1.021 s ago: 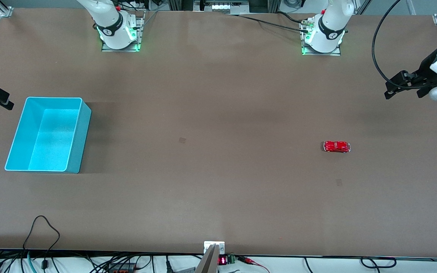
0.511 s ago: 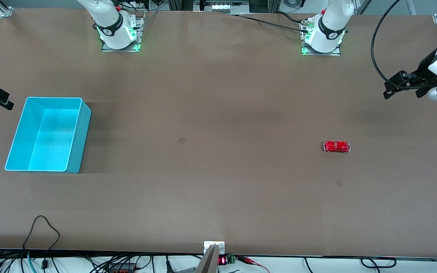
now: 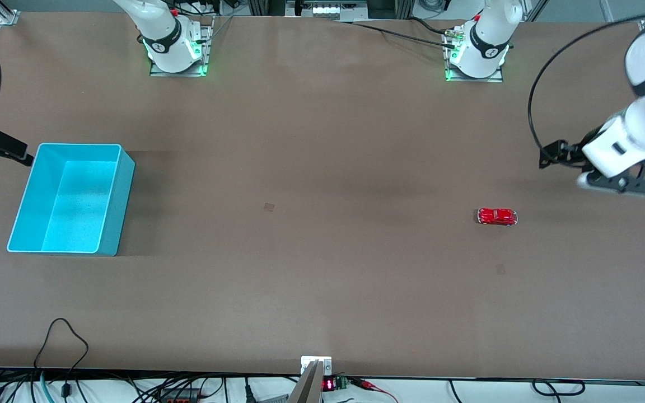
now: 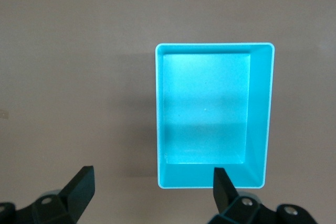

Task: Wind red beetle toy and store in blue box
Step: 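Lower the left gripper over the red car while the right gripper hovers over the box, then close the left gripper on the red beetle car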

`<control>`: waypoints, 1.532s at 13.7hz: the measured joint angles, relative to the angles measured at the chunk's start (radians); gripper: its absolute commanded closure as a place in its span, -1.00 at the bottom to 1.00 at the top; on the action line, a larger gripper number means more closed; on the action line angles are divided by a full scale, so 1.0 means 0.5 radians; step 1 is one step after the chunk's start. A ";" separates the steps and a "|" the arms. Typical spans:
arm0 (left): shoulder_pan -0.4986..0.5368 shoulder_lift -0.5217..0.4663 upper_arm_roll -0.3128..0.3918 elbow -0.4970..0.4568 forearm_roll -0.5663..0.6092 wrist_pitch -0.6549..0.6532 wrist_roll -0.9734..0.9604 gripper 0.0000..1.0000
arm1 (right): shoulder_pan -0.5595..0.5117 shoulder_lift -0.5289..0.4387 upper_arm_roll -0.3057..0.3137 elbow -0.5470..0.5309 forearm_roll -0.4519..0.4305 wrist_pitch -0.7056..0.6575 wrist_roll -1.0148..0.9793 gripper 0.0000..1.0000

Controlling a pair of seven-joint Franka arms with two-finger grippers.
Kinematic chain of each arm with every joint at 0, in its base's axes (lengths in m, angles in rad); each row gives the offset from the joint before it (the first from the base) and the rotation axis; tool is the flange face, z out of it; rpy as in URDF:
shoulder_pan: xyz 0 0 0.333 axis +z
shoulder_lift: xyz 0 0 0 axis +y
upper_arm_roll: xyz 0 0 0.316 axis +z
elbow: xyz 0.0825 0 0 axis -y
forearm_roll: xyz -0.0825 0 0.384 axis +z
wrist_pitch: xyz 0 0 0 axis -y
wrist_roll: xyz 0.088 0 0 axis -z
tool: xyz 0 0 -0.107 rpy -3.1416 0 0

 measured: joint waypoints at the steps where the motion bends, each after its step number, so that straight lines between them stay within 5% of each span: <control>1: 0.010 0.042 0.001 0.000 0.000 0.043 0.128 -1.00 | -0.001 0.023 -0.001 0.000 0.000 -0.004 0.000 -1.00; 7: 0.101 0.209 0.004 -0.123 0.001 0.298 1.083 -1.00 | -0.004 0.095 -0.002 -0.001 0.000 -0.034 0.000 -1.00; 12: 0.106 0.314 -0.002 -0.417 0.002 0.725 1.938 -1.00 | 0.001 0.147 0.000 -0.001 0.000 -0.065 -0.006 -1.00; 21: 0.085 0.434 -0.130 -0.552 0.259 0.968 2.296 -1.00 | 0.012 0.149 0.012 -0.001 0.000 -0.072 -0.005 -1.00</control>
